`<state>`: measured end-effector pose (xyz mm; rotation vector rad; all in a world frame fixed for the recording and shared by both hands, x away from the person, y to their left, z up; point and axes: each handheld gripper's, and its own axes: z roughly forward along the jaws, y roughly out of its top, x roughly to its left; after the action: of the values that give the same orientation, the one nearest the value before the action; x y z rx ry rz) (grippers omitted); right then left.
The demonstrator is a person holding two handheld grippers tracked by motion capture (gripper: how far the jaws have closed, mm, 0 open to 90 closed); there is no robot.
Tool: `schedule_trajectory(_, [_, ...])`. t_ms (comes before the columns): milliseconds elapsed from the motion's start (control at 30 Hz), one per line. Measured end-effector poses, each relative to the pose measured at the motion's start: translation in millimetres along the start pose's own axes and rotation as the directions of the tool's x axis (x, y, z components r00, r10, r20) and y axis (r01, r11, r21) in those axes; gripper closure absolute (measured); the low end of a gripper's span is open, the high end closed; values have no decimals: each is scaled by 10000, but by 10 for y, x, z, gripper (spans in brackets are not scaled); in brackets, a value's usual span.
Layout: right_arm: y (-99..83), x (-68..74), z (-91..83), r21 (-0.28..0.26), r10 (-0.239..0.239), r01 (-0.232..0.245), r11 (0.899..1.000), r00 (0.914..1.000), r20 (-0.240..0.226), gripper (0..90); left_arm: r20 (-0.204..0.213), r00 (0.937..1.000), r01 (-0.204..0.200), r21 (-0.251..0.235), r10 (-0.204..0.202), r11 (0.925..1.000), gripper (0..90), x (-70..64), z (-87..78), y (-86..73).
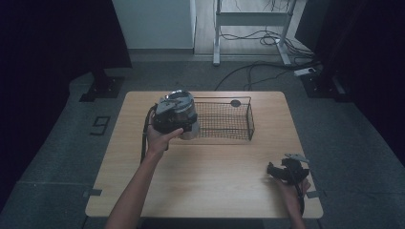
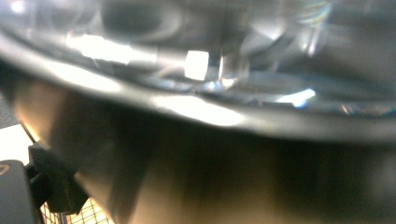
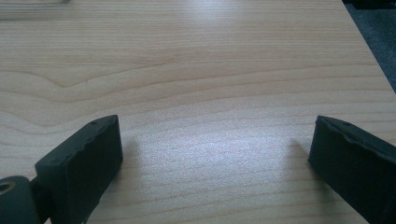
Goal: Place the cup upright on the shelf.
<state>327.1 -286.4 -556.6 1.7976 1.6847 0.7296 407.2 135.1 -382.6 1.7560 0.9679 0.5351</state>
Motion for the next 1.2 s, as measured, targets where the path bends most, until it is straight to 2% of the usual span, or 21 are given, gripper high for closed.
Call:
schedule_trajectory(200, [0,0,0,2,3,-3,10000,10000,1,24,31,10000,80,3,-80,10000,41,47,42,38])
schedule_trajectory(433, [0,-1,0,1,-9,9,10000,10000,-2,24,-283,9996,44,57,-43,10000,41,126,115,115])
schedule_trajectory(533, [0,-1,0,0,-8,8,10000,10000,-1,24,-376,9989,279,-27,-280,9996,42,187,151,127])
schedule_trajectory(700, [0,0,-1,7,6,-6,10000,10000,1,24,-548,9978,362,37,-360,9993,41,246,209,135])
schedule_trajectory(867, [0,0,-2,14,3,-3,10000,10000,-5,24,-671,9972,349,83,-343,9994,41,270,283,134])
schedule_trajectory(1100, [0,0,-2,14,-2,2,10000,10000,-6,24,-924,9957,20,154,-5,9999,41,281,401,146])
schedule_trajectory(1200, [0,0,-2,15,-3,3,10000,10000,-6,24,-915,9957,136,124,-124,9998,42,307,444,134])
